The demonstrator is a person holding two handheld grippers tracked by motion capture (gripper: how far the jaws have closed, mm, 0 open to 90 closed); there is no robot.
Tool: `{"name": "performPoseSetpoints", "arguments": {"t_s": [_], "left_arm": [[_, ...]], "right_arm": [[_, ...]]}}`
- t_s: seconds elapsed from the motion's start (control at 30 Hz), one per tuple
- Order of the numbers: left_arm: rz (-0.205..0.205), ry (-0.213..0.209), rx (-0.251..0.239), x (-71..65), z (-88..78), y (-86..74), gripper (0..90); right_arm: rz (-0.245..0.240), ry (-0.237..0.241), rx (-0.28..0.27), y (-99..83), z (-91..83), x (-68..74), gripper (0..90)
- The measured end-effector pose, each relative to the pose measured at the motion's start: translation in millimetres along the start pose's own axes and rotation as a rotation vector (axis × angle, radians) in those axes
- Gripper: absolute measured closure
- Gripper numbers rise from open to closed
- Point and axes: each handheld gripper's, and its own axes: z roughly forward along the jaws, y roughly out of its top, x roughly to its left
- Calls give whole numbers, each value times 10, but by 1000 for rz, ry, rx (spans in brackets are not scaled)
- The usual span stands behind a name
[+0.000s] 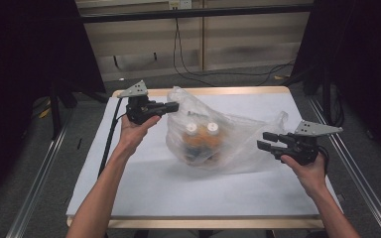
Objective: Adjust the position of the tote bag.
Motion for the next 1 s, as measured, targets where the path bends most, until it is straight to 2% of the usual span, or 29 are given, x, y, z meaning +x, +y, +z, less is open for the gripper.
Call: {"name": "performPoseSetpoints", "arguments": {"t_s": [0.1,0.13,0.23,0.27,0.47,0.53,0.63,0.7,0.73,0.83,0.87,1.0], "left_arm": [[23,-4,-5,-61,-54,21,900],[34,6,-3,-90,-86,29,900],[46,-6,-18,-134,-157,17,900],[52,5,-14,-145,-180,10,900],[51,2,-30,-153,-328,-45,900],[56,14,-31,-173,-370,-53,900],[68,12,-34,-194,-418,-60,900],[71,17,-32,-227,-465,-71,900],[75,1,-36,-234,-468,-76,900],[87,7,-35,-258,-478,-76,900],[93,1,-37,-266,-482,-74,900],[112,-10,-40,-317,-504,-74,900]], "right_arm": [[8,-23,1,-2,-32,-36,571],[8,-23,1,-2,-32,-36,569],[18,-57,0,-7,-88,-91,565],[18,-57,0,-7,-88,-91,565],[32,-102,-12,4,-175,-161,545],[38,-115,-20,21,-200,-181,533],[37,-146,-28,61,-241,-208,479],[49,-178,-36,100,-278,-253,407],[59,-186,-39,117,-282,-269,389],[66,-189,-33,155,-275,-312,349],[77,-204,-29,197,-253,-354,301],[101,-229,-39,263,-214,-449,261]]}}
